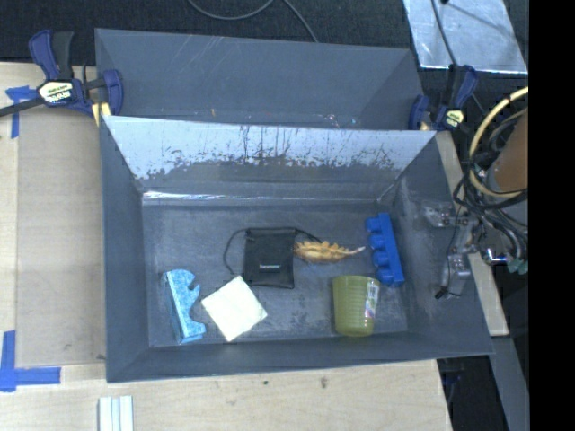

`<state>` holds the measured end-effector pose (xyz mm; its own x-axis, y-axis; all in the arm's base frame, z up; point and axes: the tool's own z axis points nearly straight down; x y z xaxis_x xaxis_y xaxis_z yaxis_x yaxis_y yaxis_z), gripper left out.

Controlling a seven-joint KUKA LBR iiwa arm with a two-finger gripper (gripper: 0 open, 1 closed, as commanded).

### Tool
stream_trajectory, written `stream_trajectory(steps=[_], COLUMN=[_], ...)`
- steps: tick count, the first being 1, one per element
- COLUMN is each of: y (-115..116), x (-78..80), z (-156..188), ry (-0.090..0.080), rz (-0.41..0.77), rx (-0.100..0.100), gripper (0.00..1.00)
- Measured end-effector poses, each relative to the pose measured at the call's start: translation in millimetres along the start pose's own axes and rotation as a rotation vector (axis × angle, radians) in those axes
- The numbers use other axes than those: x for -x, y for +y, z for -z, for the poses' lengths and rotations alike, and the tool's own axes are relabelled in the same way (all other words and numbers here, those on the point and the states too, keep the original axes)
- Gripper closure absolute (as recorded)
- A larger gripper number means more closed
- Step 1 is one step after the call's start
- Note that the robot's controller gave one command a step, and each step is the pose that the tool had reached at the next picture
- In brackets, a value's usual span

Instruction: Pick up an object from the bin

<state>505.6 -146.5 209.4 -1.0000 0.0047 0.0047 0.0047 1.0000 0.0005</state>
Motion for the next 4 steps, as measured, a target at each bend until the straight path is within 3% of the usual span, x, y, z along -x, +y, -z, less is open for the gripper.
stream_trajectory(steps=[1, 2, 3, 4], y=[0.8, 25.1, 46.7, 52.5], x=[1.6, 3.7, 26.9, 28.8], z=[4.7, -8.0, -34.0, -51.8], ry=[-0.008, -0.008, -0.011, -0.009], rz=[0.003, 0.190, 0.355, 0.161], rx=[-0.002, -0.004, -0.003, -0.002], gripper=[0.00, 0.00, 0.00, 0.00])
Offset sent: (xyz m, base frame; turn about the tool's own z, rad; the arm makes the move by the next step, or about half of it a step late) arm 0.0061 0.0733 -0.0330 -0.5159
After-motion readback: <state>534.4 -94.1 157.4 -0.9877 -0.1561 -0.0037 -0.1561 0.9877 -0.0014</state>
